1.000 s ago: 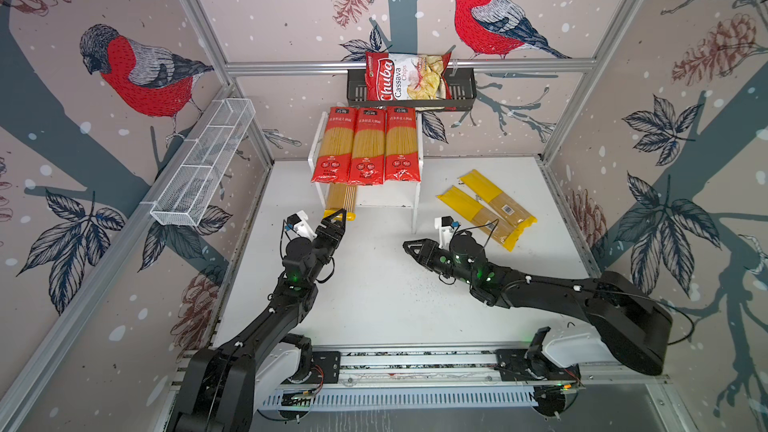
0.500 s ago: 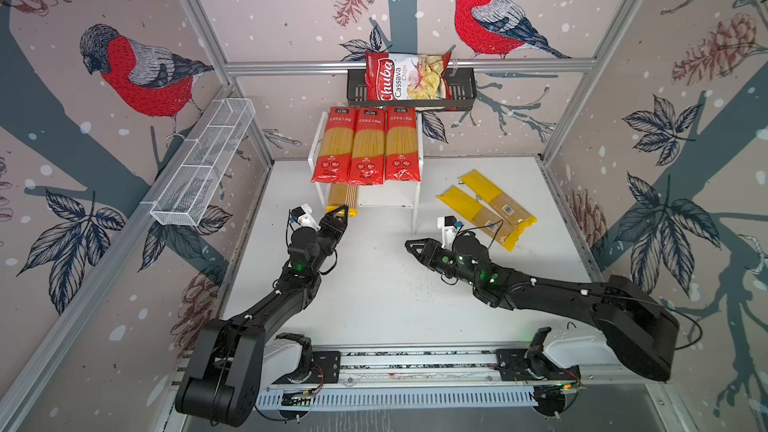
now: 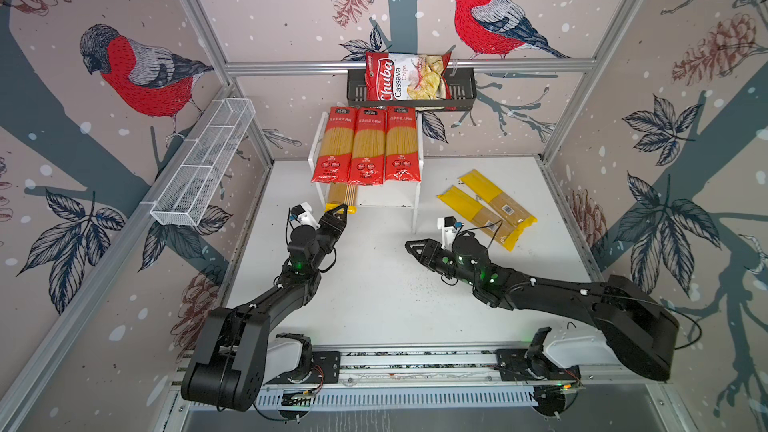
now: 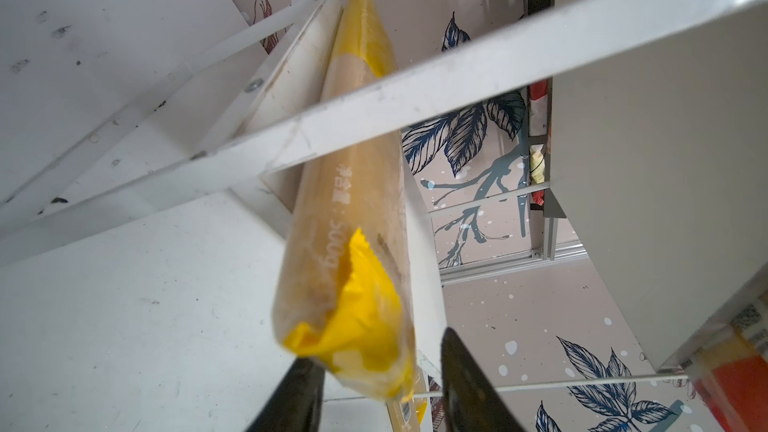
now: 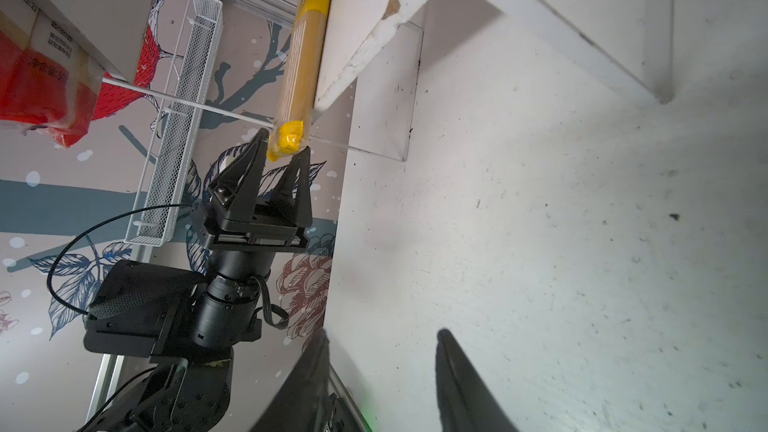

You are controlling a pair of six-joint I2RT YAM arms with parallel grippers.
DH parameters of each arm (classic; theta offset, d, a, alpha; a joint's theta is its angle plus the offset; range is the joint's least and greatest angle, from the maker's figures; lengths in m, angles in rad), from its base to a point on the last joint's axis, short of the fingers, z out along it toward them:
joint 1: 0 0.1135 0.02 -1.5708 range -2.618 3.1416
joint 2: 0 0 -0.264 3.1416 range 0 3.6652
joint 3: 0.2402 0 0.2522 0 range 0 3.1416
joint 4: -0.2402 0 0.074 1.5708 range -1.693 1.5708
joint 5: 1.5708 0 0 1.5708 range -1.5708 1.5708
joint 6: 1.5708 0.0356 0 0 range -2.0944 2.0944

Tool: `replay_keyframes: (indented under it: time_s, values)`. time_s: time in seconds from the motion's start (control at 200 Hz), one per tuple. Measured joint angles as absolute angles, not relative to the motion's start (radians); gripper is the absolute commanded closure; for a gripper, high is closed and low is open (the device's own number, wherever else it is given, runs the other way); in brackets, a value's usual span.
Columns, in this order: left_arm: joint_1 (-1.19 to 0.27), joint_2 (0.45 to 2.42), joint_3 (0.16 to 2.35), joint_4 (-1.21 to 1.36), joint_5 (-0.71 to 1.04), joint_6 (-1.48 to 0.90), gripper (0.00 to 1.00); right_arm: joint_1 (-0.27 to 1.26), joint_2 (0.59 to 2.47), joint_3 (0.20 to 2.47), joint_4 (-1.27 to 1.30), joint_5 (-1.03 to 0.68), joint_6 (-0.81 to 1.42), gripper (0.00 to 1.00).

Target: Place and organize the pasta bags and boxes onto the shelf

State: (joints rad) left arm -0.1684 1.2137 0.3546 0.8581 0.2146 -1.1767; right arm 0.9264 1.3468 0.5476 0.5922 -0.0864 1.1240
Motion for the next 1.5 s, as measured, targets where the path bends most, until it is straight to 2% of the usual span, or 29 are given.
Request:
replay_keyframes:
  time_s: [0.08,0.175,0.465,0.665,0.841,0.981,1.141,1.501]
  values:
    - [-0.168,1.186,0.344,0.859,0.216,-1.179,0.34,0.926,1.351,0.551,0.590,-0.086,1.122,0.57]
    - [-0.168,1.142,0.326,0.854,0.216,-1.179,0.30,0.922,1.361,0.560,0.590,-0.086,1.121,0.57]
    - [-0.196,0.978,0.258,0.738,0.200,-1.147,0.29,0.876,1.365,0.566,0.552,-0.087,1.088,0.57]
    - [-0.359,0.851,0.238,0.608,0.103,-1.069,0.29,0.782,1.325,0.545,0.477,-0.084,1.030,0.57]
    - [-0.564,0.798,0.211,0.510,-0.046,-1.022,0.29,0.677,1.290,0.543,0.371,-0.056,0.948,0.57]
    - [-0.728,0.817,0.205,0.481,-0.172,-0.995,0.29,0.547,1.302,0.582,0.265,-0.036,0.860,0.57]
    - [-0.835,0.903,0.207,0.492,-0.265,-0.990,0.30,0.390,1.356,0.653,0.171,-0.035,0.772,0.55]
    - [-0.898,1.075,0.212,0.609,-0.288,-1.008,0.30,0.194,1.567,0.822,0.089,0.044,0.654,0.53]
